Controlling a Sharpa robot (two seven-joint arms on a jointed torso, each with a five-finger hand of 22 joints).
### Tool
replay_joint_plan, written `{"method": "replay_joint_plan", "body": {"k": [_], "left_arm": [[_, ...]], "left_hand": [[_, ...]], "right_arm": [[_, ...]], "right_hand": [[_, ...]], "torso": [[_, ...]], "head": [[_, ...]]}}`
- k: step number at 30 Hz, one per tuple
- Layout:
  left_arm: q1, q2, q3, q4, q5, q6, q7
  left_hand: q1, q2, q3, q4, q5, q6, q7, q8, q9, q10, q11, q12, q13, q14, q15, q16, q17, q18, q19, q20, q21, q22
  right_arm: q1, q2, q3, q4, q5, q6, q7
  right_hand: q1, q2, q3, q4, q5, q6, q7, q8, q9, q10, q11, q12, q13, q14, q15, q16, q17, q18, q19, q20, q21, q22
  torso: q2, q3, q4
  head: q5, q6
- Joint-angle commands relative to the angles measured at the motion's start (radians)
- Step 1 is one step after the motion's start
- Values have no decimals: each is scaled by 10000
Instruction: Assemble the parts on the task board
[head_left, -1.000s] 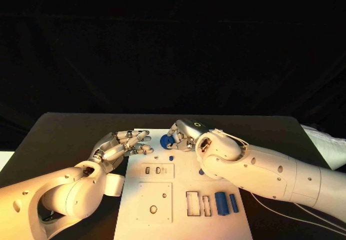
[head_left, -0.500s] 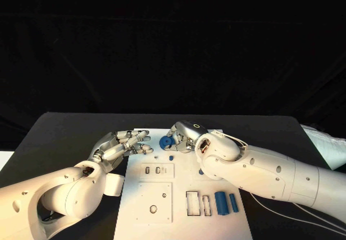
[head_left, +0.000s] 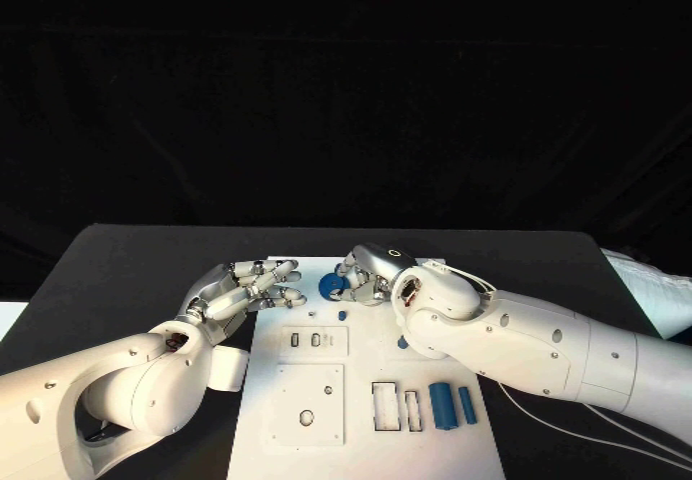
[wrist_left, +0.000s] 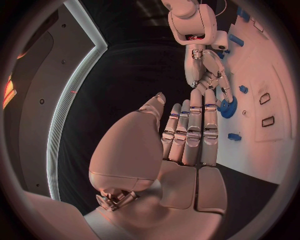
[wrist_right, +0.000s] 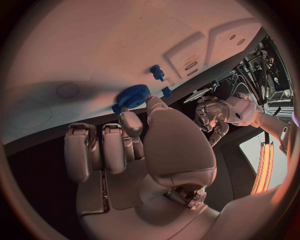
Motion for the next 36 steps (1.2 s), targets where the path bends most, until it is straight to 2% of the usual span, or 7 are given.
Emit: {"method": "replay_joint_plan", "body": {"k": [1, 15, 18, 22, 28, 33, 36], "left_arm": [[10, 22, 8, 10, 17, 180, 48], [9, -13, 7, -51, 17, 199, 52], [9, -41, 7, -76, 17, 209, 59], [8, -89, 6, -108, 17, 220, 74], [6, -98, 5, -158, 17, 250, 78], [3, -52, 3, -201, 17, 266, 67], [2, 3, 2, -230, 17, 282, 58]], "left_hand": [[102, 29, 10, -47, 29, 9, 55, -35, 0, 7, 16, -54, 8, -9, 21, 18, 11, 186, 75, -12, -40, -14], [102, 29, 10, -47, 29, 9, 55, -35, 0, 7, 16, -54, 8, -9, 21, 18, 11, 186, 75, -12, -40, -14], [108, 34, 10, -55, 29, 8, 56, -38, 0, 6, 17, -59, 8, -12, 21, 16, 19, 186, 76, -12, -42, -15], [108, 34, 10, -55, 29, 8, 56, -38, 0, 6, 17, -59, 8, -12, 21, 16, 19, 186, 76, -12, -42, -15], [111, 31, 7, -62, 28, 8, 55, -40, 0, 7, 16, -61, 8, -14, 21, 14, 24, 185, 76, -12, -43, -16], [111, 31, 7, -62, 28, 8, 55, -40, 0, 7, 16, -61, 8, -14, 21, 14, 24, 185, 76, -12, -43, -16], [115, 29, 5, -68, 28, 10, 52, -41, 1, 10, 15, -61, 9, -17, 21, 12, 29, 185, 76, -12, -45, -16]], "right_arm": [[-4, -13, -4, 4, 117, -247, -62], [-196, -992, 114, 953, 722, -1684, 768], [-212, -1534, 204, 1227, 1268, -1620, 1125], [-207, -2441, 322, 1358, 2596, -1249, 2045], [-230, -3362, 375, 1092, 4058, -770, 4109], [-256, -3669, 386, 538, 4386, -581, 4632], [-265, -3779, 388, 160, 4461, -470, 4767]], "right_hand": [[-63, 6, -48, -8, 115, 67, -16, 20, -6, 2, -27, 46, 16, 573, 30, -20, 173, -63, -16, 34, -49, 548], [121, -98, -50, -69, 394, 78, -27, 22, -7, 23, -39, 86, 71, 574, 19, -21, 174, -66, -2, 27, -43, 566], [311, -176, -30, -140, 403, 101, -33, 28, -4, 22, -50, 85, 81, 576, 11, -12, 198, -66, 0, 20, -43, 570], [960, -281, 110, -509, 457, 187, -54, 45, 5, 94, -82, 260, 232, 592, -19, 31, 278, -74, 23, -6, -31, 606], [2017, -272, 467, -1244, 251, 277, -26, 45, 2, 100, -84, 369, 352, 616, -29, 121, 449, -101, 100, -31, 16, 726], [2044, -351, 452, -1307, 266, 257, -14, 30, -5, 46, -72, 263, 285, 608, -17, 104, 427, -102, 102, -24, 17, 730], [2018, -394, 424, -1317, 288, 256, -12, 30, -6, 43, -65, 257, 284, 607, -11, 105, 431, -103, 102, -20, 17, 732]], "torso": [[5, 9, -5], [-11, 32, -44], [-15, 36, -76], [-42, 69, -224], [-57, 155, -363], [-66, 198, -382], [-68, 210, -330]], "head": [[1, 1], [9, 35], [-19, 64], [10, 116], [29, 151], [-53, 163], [-84, 143]]}}
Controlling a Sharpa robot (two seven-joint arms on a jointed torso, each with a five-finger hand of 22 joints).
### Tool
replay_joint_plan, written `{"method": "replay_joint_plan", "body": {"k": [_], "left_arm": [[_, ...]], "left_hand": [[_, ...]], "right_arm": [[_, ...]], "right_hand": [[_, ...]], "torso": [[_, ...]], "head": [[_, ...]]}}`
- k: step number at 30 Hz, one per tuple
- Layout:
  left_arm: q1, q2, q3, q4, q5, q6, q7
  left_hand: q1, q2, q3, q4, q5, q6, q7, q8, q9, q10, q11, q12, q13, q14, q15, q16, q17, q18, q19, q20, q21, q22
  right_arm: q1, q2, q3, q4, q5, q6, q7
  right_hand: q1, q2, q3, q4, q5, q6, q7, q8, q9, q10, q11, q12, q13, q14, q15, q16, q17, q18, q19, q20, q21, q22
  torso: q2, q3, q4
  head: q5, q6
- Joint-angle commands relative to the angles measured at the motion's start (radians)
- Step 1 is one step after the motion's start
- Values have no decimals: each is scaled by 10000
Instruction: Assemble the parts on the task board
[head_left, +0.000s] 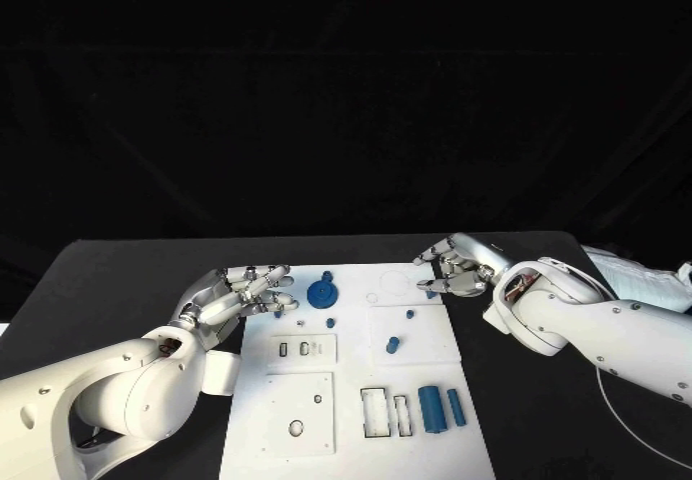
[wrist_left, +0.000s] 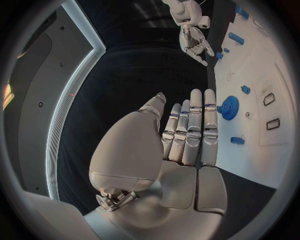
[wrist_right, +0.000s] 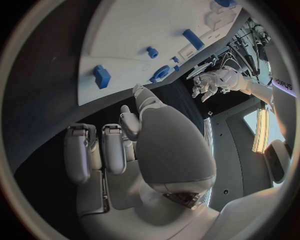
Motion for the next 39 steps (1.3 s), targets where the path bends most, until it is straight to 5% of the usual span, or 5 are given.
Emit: {"method": "replay_joint_plan", "body": {"k": [1, 11, 39], "left_arm": [[3, 58, 4, -13, 14, 242, 59], [-11, 91, 2, -100, 14, 234, 52], [-19, 104, 0, -187, 14, 237, 29]], "left_hand": [[76, -10, 5, -69, 27, 10, 52, -41, 1, 11, 15, -61, 8, -16, 21, 12, 15, 185, 76, -12, -45, -16], [76, -10, 5, -69, 27, 10, 52, -41, 1, 11, 15, -61, 8, -16, 21, 12, 15, 185, 76, -12, -45, -16], [80, -8, 2, -77, 27, 15, 49, -41, 2, 17, 13, -62, 10, -19, 21, 10, 24, 184, 77, -13, -47, -17]], "right_arm": [[-17, -68, 7, -289, 608, 463, 937], [-185, -174, 8, -620, 650, 669, 1099], [-288, -371, 10, -563, 792, 796, 1181]], "right_hand": [[26, -63, -21, -43, 38, 54, 10, 31, -5, -12, -11, -39, -8, 607, -10, 19, 434, -102, 62, 21, 18, 736], [-23, -118, -69, -50, 48, 48, 11, 28, -7, -24, -7, -75, -29, 604, -4, 13, 429, -101, 56, 28, 14, 728], [-202, -13, -118, 21, 192, 176, -14, 75, 13, 36, -24, 5, 34, 614, -11, 43, 489, -101, 60, 33, 17, 738]], "torso": [[-5, 40, 29], [36, 123, 61], [11, 91, 60]], "head": [[-47, -29], [-30, -77], [-47, -149]]}}
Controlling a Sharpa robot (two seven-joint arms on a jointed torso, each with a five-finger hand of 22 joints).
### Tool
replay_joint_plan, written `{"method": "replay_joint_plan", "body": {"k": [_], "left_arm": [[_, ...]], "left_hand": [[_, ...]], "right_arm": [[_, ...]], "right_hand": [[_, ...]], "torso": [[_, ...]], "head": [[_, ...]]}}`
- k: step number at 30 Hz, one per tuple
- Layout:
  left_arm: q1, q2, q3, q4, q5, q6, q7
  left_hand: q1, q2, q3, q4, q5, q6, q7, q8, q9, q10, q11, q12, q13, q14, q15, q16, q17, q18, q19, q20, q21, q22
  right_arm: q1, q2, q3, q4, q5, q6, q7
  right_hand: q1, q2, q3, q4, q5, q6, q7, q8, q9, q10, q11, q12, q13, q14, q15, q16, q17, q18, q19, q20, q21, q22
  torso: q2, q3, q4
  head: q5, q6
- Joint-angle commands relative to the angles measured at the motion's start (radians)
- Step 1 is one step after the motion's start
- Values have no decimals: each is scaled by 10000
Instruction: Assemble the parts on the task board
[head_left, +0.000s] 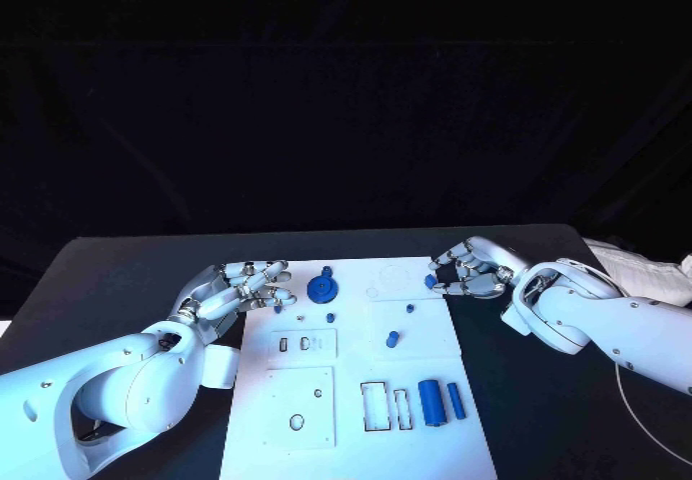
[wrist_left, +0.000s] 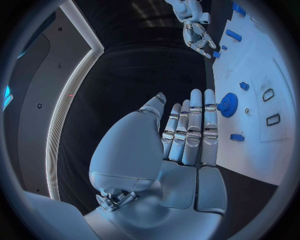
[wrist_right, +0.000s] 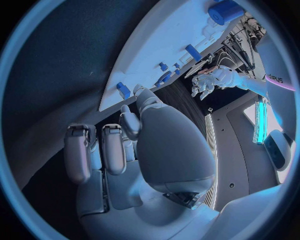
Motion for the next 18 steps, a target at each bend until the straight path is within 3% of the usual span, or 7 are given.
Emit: {"method": "replay_joint_plan", "body": {"k": [1, 7, 11, 18], "left_arm": [[2, 23, 5, 8, 13, 201, 40], [1, 34, 5, -1, 13, 210, 29], [1, 40, 5, -3, 13, 218, 23], [1, 44, 5, -11, 13, 227, 13]], "left_hand": [[80, -8, 2, -77, 27, 15, 49, -41, 2, 17, 13, -63, 10, -19, 21, 10, 11, 185, 77, -13, -47, -9], [80, -8, 2, -77, 27, 15, 49, -41, 2, 17, 13, -63, 10, -19, 21, 10, 11, 185, 77, -13, -47, -9], [80, -8, 2, -77, 27, 15, 49, -41, 2, 17, 13, -63, 10, -19, 21, 10, 11, 185, 77, -13, -47, -9], [80, -8, 2, -77, 27, 15, 49, -41, 2, 17, 13, -63, 10, -19, 21, 10, 11, 185, 77, -13, -47, -9]], "right_arm": [[-14, 42, 3, -42, 13, 219, 56], [-16, 159, 3, -224, -48, 247, 9], [-18, 236, 2, -287, -171, 310, -6], [-41, 350, 2, -378, -315, 358, -5]], "right_hand": [[-59, 15, -57, 13, 39, 81, 14, 39, 16, 35, -27, 39, 6, 613, -12, 48, 480, -101, 63, 32, 18, 736], [80, 85, 30, -90, -17, 91, 14, 21, 8, 19, -39, 4, -9, 613, -25, 47, 484, -100, 62, 22, 18, 736], [367, 196, 270, -314, -394, 101, 31, 3, -3, 1, -30, -25, -13, 610, -25, 40, 484, -101, 63, 13, 18, 742], [610, 208, 578, -590, -615, 77, 62, -12, -14, -35, -12, -98, -46, 605, -9, 26, 477, -100, 58, 24, 16, 742]], "torso": [[0, -3, 2], [-5, -10, 6], [-5, -8, 11], [-5, -3, 1]], "head": [[-1, -3], [0, 0], [19, -11], [31, -21]]}}
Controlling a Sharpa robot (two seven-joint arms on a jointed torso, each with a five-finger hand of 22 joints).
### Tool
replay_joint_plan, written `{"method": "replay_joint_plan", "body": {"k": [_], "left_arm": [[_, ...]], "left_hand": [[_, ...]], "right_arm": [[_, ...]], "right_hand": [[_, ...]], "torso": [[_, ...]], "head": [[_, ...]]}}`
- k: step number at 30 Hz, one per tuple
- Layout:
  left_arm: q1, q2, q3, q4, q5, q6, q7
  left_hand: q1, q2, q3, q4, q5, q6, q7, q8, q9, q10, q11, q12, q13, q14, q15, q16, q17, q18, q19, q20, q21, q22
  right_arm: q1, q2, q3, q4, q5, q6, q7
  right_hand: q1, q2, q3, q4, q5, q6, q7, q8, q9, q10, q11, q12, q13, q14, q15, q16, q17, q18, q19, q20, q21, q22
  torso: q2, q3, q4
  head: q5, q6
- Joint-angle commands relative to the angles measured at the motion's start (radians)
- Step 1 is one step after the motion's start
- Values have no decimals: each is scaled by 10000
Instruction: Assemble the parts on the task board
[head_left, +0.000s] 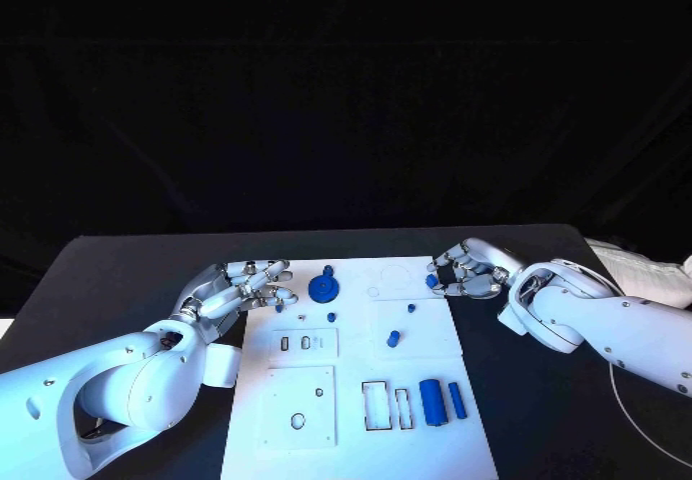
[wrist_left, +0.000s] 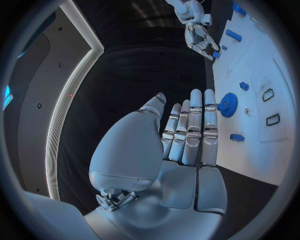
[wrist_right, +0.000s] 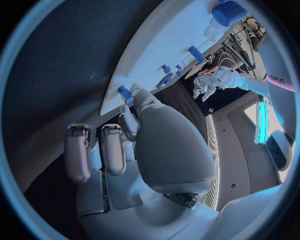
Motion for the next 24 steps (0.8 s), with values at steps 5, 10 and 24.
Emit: {"method": "replay_joint_plan", "body": {"k": [5, 10, 24], "left_arm": [[1, 33, 6, 6, 12, 241, 22], [1, 40, 6, -1, 12, 248, 14], [-1, 48, 5, -12, 12, 262, -33]], "left_hand": [[80, -8, 2, -77, 27, 15, 49, -41, 2, 17, 13, -63, 10, -19, 20, 10, 13, 184, 77, -13, -47, -10], [80, -8, 2, -77, 27, 15, 49, -41, 2, 17, 13, -63, 10, -19, 20, 10, 13, 184, 77, -13, -47, -10], [80, -8, 2, -77, 27, 15, 49, -41, 2, 17, 13, -63, 10, -19, 20, 10, 13, 184, 77, -13, -47, -10]], "right_arm": [[-36, 134, 2, -109, -321, 217, 28], [-48, 201, 2, -191, -410, 204, 24], [-58, 334, 2, -360, -474, 232, 70]], "right_hand": [[301, 91, 378, -288, -294, 32, 52, -12, -17, -60, 2, -100, -88, 604, 9, 22, 487, -101, 54, 40, 14, 747], [336, 118, 647, -432, -547, 49, 63, -7, -15, -58, 14, -100, -80, 605, 18, 21, 497, -103, 58, 51, 18, 759], [180, 190, 1144, -608, -818, 309, 30, 64, 15, -29, -5, -45, -28, 611, 13, 29, 529, -106, 68, 58, 27, 786]], "torso": [[-1, 1, -12], [0, 5, 2], [-3, 2, -13]], "head": [[15, -13], [17, -28], [25, -49]]}}
